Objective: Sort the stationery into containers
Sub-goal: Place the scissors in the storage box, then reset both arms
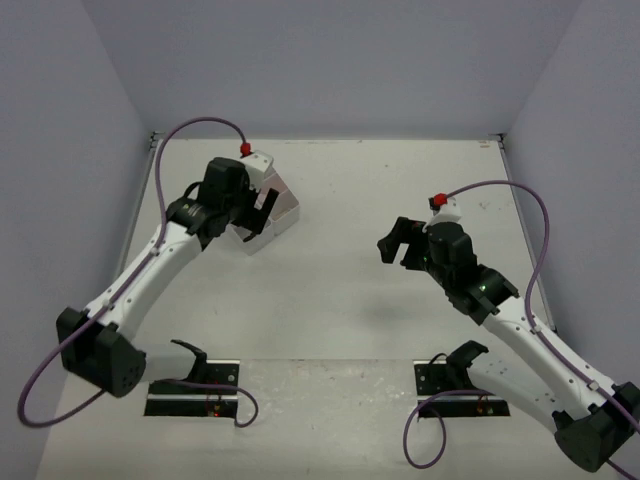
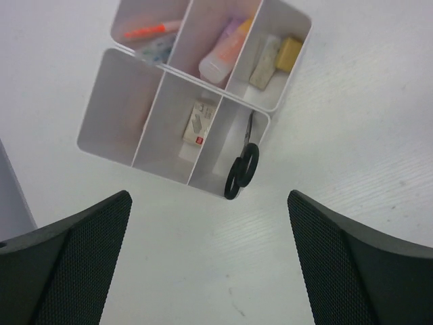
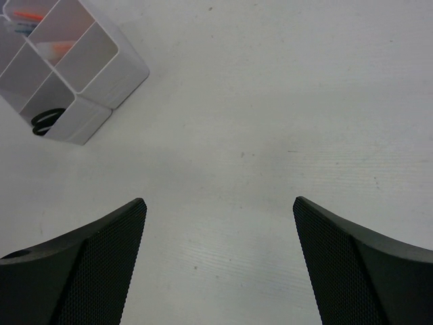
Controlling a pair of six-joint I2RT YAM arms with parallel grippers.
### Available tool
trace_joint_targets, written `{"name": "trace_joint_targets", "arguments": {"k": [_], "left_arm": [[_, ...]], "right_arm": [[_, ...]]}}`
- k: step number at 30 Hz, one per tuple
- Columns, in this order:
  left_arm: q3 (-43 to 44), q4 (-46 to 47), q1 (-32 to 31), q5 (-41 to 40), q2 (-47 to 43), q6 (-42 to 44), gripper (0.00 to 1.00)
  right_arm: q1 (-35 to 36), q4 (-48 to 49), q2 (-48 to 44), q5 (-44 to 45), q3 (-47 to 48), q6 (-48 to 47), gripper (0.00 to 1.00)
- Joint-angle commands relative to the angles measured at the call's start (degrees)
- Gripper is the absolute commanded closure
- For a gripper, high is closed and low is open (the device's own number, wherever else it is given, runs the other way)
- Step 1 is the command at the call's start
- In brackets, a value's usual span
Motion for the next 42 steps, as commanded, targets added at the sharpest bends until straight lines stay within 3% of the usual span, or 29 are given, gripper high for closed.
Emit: {"name": "trace_joint_targets", "arguments": {"k": [1,5,13,15,18,24,42], "left_arm": [[-11.0,16.5,0.4,-1.8,-17.4,-8.8,0.00],[-18.6,21.3,0.5,-17.4,-29.2,-17.2,0.00],[-20.3,14.1,0.5,-32.0,-41.3,-18.8,0.00],[-25.3,17.0,0.4,-32.7,-44.7,-15.6,0.00],[-28.4,17.3,0.4,-33.9,-49.0,-19.5,0.00],[-29.1,12.9,0.7,-37.3,-52.3,-23.3,0.00],[-36.2,18.5,0.7,-31.6,-56.1,-19.5,0.00]], "right_arm": [[-0.2,-5.6,-4.2,10.9,5.5,0.6,0.01],[-0.3,-12.6,-8.1,17.0,12.8,-2.6,0.01],[-0.2,-27.6,-10.8,27.9,27.3,-10.0,0.01],[-0.2,-29.3,-11.9,29.6,27.9,-10.9,0.01],[-0.3,-29.6,-14.3,34.4,26.2,-10.8,0.01],[-0.3,-29.7,-20.2,31.5,22.4,-9.1,0.01],[-0.2,-23.9,-19.9,32.2,13.7,-4.9,0.01]]}}
